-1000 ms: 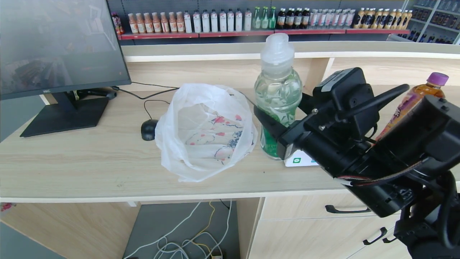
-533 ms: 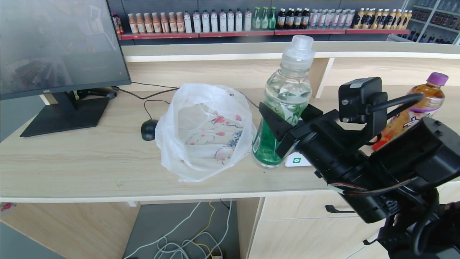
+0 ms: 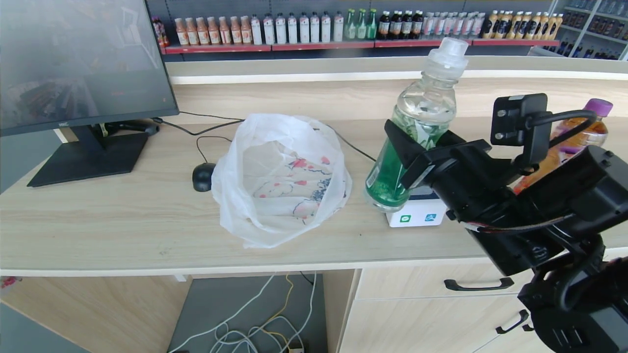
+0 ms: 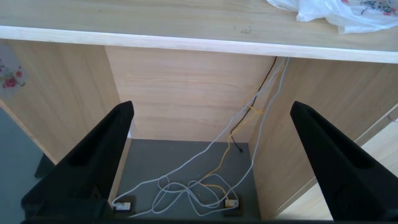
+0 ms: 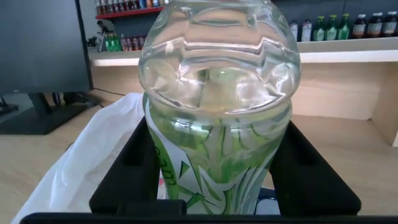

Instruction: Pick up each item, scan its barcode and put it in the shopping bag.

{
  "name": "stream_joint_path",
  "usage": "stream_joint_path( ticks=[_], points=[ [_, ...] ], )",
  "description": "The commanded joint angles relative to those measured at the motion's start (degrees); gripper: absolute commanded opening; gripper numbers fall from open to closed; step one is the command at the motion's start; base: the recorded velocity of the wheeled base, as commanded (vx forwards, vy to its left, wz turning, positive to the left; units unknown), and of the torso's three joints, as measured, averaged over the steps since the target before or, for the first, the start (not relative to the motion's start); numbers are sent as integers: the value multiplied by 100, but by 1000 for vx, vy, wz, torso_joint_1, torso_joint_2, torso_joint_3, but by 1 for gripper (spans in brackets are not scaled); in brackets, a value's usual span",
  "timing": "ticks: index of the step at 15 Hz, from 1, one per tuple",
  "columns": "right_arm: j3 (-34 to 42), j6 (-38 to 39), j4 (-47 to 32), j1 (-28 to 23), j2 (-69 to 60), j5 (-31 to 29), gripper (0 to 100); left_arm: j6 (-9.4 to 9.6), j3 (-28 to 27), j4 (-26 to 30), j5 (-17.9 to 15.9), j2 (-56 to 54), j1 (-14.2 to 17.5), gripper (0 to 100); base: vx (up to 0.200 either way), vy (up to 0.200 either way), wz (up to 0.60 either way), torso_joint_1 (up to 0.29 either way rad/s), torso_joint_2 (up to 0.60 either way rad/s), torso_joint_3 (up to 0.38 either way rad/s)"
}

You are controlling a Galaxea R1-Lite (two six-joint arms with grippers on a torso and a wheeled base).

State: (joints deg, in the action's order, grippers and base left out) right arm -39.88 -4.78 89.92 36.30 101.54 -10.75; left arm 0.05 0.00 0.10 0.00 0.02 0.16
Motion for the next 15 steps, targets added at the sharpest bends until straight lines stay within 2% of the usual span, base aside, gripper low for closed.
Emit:
stream_joint_path(
  ticks=[1, 4, 15],
  points=[
    [-73, 65, 8, -484, -108, -15, 0, 4, 0, -1, -9, -2, 2, 100, 0, 0, 0, 0, 0, 0],
    [-91, 21, 8, -572, -160, -6, 0, 4, 0, -1, 0, -2, 2, 100, 0, 0, 0, 0, 0, 0],
    [-372, 188, 8, -624, -116, 38, 0, -5, 0, -1, 0, -2, 2, 100, 0, 200, 0, 4, 1, 2]
  ],
)
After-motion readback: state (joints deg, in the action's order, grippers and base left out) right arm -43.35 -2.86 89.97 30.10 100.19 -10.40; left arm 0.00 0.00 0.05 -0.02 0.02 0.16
